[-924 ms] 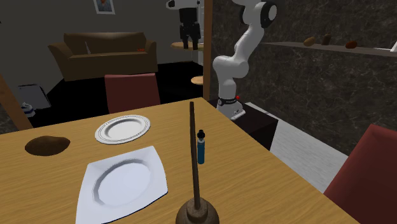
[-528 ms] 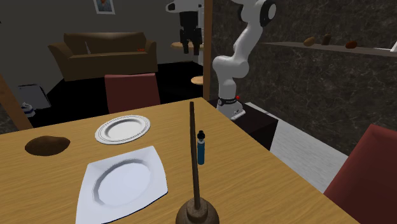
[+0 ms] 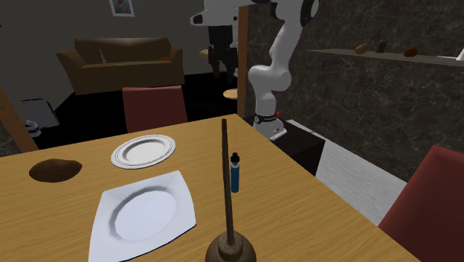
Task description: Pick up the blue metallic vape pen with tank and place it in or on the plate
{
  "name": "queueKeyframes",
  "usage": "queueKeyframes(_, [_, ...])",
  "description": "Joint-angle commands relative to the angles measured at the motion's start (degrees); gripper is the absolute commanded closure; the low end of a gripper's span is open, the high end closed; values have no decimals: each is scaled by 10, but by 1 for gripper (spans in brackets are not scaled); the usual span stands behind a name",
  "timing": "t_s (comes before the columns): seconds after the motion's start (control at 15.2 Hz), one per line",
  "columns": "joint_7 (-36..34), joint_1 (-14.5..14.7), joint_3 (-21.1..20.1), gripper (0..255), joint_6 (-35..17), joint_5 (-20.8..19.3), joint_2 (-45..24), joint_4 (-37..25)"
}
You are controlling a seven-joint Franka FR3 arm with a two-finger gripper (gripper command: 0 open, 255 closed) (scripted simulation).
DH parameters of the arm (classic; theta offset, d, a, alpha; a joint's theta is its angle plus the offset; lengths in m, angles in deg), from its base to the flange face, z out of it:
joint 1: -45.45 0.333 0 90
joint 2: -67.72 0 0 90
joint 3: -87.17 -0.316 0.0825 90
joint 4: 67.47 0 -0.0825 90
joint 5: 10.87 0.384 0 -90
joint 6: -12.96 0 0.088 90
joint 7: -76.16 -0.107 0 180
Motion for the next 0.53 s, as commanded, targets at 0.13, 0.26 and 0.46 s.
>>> queueKeyframes(0.13, [-37,9,-42,0,-41,5,-66,-33])
queueKeyframes(0.26, [-56,13,-62,0,-60,2,-101,-51])
queueKeyframes(0.46, [-86,17,-92,0,-87,-8,-157,-83])
